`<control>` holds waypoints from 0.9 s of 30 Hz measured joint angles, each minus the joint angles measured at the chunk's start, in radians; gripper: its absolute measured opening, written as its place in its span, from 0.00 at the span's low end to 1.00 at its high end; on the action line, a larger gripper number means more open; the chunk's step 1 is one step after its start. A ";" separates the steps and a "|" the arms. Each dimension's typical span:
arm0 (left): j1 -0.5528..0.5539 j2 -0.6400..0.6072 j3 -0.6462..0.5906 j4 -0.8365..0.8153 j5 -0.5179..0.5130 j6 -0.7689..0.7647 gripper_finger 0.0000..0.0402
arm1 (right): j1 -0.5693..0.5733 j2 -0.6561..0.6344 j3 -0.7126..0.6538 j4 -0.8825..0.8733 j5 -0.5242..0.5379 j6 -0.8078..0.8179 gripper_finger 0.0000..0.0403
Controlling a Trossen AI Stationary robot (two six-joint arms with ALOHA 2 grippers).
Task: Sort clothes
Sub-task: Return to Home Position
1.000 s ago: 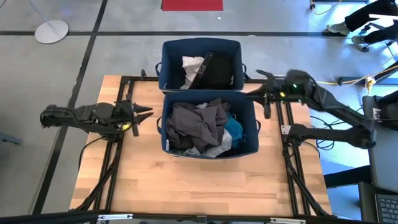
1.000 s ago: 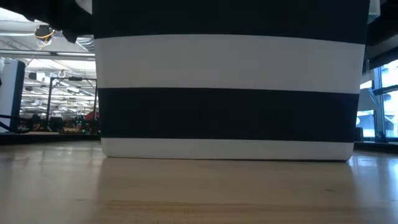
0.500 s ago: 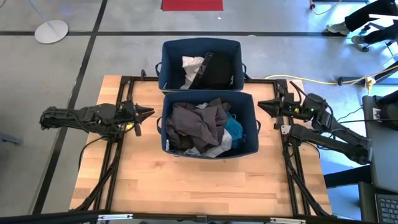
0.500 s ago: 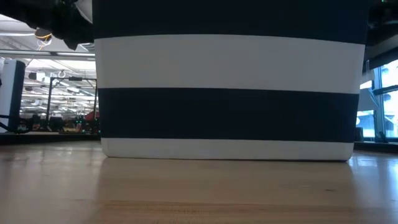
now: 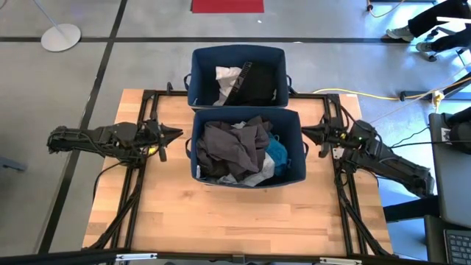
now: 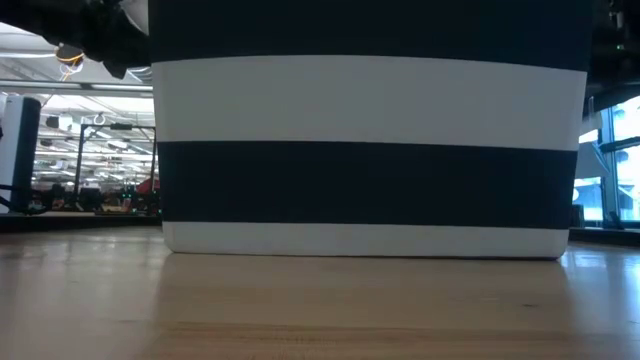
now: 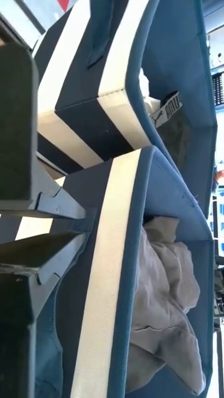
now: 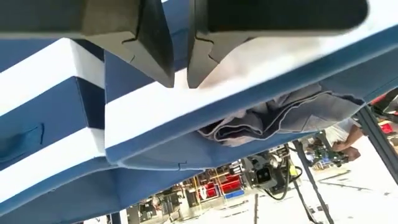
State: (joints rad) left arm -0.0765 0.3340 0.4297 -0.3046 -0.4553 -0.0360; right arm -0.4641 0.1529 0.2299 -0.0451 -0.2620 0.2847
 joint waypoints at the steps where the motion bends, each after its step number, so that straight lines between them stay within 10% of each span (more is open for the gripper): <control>1: 0.000 0.000 0.000 0.001 0.000 0.009 0.08 | 0.000 -0.005 -0.006 0.001 -0.004 0.002 0.11; 17: 0.000 0.000 0.000 0.002 0.000 0.006 0.08 | 0.017 -0.007 -0.201 0.231 0.014 0.000 0.11; 27: 0.000 0.000 0.000 0.002 -0.023 0.000 0.08 | 0.292 -0.007 -0.219 0.189 0.355 -0.106 0.02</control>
State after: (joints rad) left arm -0.0765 0.3340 0.4297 -0.3030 -0.4782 -0.0360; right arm -0.1719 0.1459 0.0113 0.1441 0.0925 0.1783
